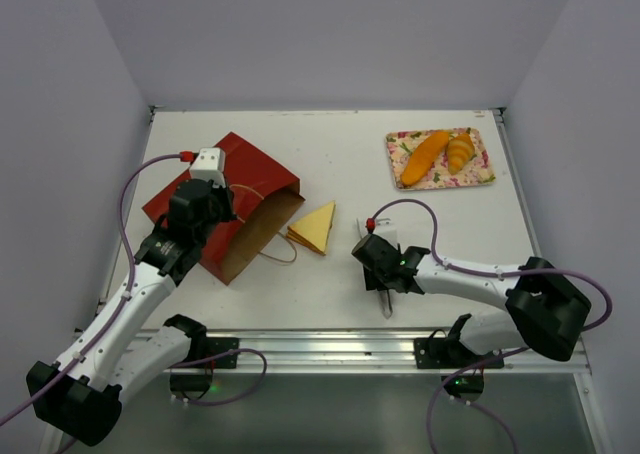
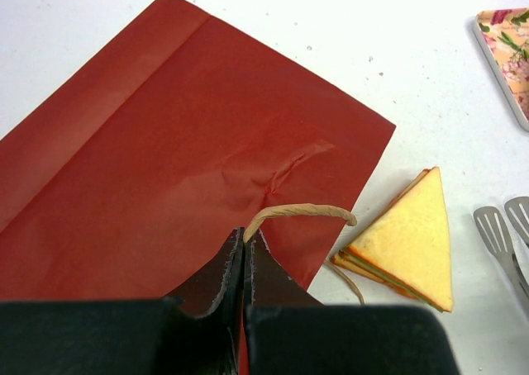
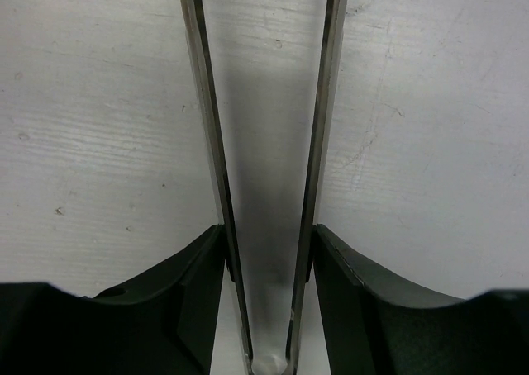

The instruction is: Take the fake bread out of the paper bag

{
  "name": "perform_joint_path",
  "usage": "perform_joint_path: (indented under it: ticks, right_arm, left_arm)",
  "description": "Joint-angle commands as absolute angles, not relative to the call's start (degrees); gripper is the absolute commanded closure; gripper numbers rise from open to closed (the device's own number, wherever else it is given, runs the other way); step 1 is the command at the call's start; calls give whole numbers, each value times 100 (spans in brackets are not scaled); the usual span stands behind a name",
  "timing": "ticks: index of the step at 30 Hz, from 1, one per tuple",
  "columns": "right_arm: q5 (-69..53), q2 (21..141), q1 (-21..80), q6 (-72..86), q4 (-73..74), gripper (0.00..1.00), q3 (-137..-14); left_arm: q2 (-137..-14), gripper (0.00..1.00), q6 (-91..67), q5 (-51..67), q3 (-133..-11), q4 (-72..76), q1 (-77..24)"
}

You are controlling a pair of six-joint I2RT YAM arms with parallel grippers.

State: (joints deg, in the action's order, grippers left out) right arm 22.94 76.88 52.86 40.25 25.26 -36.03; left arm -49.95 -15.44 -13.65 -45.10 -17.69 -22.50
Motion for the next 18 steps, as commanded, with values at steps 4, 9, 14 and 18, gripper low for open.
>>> perform_joint_path:
  ticks: [4, 9, 14, 18]
  right_arm:
    - [2285, 7734, 5291, 4271, 2382, 50, -3498]
    - [2224, 7892, 5291, 4298, 2390, 50, -3507]
    - [2145, 8173, 5291, 4333, 2364, 51, -3551]
    - [2162, 8139, 5291, 4359, 2391, 55, -3568]
  left_arm:
    - [-4913, 100, -1547, -1310, -4526, -1564, -2197]
    - [-4904, 100, -1538, -1310, -4518, -1573, -2197]
    - [-4896, 100, -1538, -1301, -4518, -1573, -2197]
    - [-4869, 100, -1538, -1301, -4509, -1565, -2197]
